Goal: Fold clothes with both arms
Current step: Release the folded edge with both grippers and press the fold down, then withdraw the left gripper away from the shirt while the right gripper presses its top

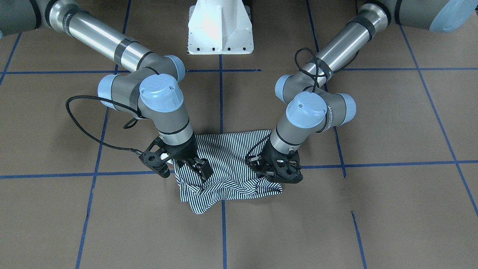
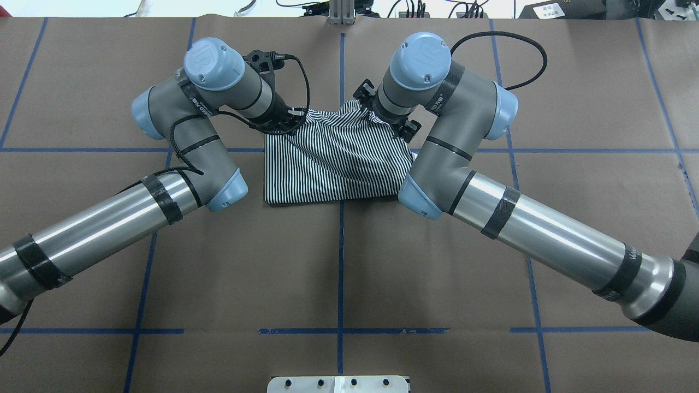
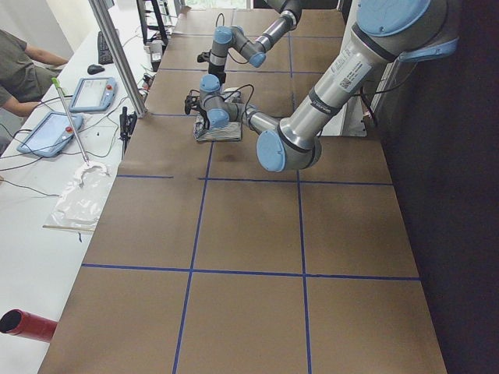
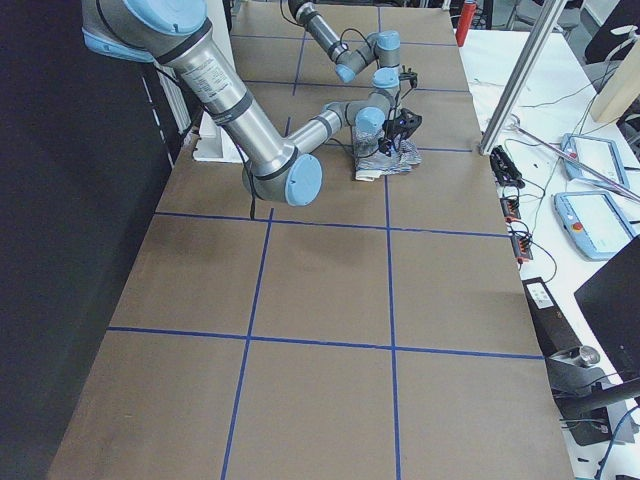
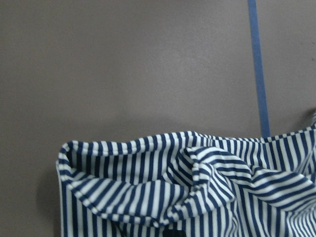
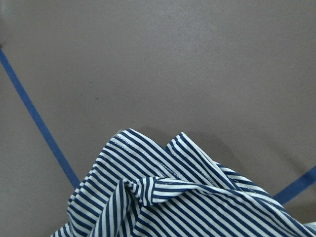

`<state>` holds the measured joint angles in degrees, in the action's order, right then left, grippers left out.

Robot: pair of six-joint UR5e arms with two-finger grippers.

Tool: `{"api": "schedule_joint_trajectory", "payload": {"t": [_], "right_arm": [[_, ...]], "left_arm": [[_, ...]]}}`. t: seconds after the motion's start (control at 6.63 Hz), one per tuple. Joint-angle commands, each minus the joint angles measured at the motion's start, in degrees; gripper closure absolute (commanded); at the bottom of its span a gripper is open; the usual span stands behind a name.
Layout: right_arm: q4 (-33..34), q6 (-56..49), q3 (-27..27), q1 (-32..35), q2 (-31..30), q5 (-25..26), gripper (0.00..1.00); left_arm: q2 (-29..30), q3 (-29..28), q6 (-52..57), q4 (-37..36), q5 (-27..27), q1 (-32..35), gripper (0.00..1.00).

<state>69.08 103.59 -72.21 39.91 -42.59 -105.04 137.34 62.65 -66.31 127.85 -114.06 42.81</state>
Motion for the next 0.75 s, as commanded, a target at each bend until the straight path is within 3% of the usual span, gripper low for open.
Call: {"api": "schedule_joint_trajectory", "payload": {"t": [0.0,0.3,0.6], "right_arm": [[0.0,-0.06,-0.12,-0.18,-0.38,0.01,0.0],[-0.09,0.03,0.14,-0.88,-0.3,0.19,0.0],[-0.09,0.12,1.62,-2.9,0.83,3.15,0.01]], "left_arm": [[1.43,-3.56,2.4,2.04,2.86,1.83,1.0],[2.92,-5.69,4.6,3.9,2.53,5.78,1.0],[2.58,-5.35,10.64,3.72,-2.1,12.18,1.0]]}}
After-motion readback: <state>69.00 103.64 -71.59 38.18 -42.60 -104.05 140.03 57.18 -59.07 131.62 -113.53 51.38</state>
